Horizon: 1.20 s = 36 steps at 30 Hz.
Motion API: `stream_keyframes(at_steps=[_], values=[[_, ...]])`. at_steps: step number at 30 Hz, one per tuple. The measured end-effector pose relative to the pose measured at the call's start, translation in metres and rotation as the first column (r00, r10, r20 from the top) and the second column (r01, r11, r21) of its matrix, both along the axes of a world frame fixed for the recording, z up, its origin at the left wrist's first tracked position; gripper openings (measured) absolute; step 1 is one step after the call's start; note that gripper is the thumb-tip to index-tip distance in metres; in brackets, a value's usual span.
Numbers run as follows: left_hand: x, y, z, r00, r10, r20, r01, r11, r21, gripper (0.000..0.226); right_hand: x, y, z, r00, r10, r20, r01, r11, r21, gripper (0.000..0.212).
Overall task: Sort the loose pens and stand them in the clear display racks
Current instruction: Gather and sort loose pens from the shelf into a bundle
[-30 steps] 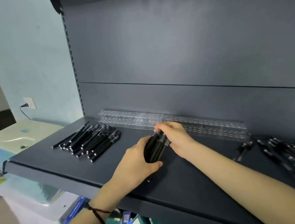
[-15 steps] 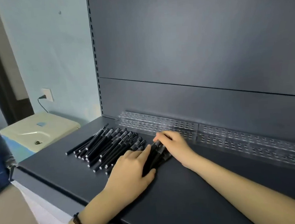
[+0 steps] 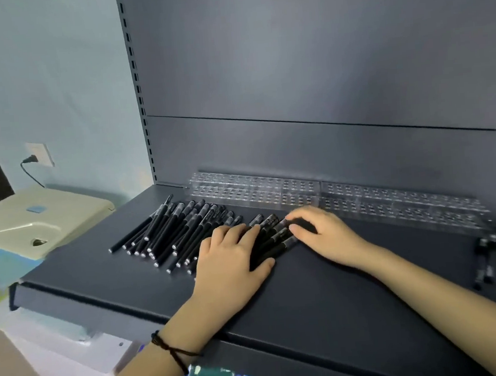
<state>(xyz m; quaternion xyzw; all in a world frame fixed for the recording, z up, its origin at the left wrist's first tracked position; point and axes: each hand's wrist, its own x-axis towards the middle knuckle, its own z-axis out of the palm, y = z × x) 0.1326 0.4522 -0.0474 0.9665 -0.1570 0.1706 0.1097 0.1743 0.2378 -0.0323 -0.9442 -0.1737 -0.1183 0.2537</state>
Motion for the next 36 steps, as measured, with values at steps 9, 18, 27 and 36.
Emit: stream_keyframes(at_steps=[9, 18, 27, 36], values=[[-0.006, -0.008, 0.002, 0.871, -0.483, 0.091, 0.460, 0.866, 0.197, 0.063, -0.085, -0.033, -0.002, 0.928, -0.251, -0.274, 0.113, 0.893, -0.435, 0.064], [0.002, -0.015, -0.003, 0.972, -0.224, -0.065, 0.233, 0.954, 0.191, 0.050, -0.098, -0.035, -0.010, 0.941, -0.258, -0.220, 0.167, 0.917, -0.363, 0.059], [-0.031, -0.083, 0.028, 0.918, -0.387, 0.089, 0.360, 0.906, 0.222, 0.069, -0.148, -0.081, 0.014, 0.961, -0.278, -0.006, 0.252, 0.880, -0.403, 0.056], [-0.085, -0.252, 0.027, 0.879, -0.461, 0.125, 0.396, 0.850, 0.346, 0.063, -0.227, -0.244, 0.015, 0.903, -0.406, 0.140, 0.423, 0.786, -0.451, 0.049]])
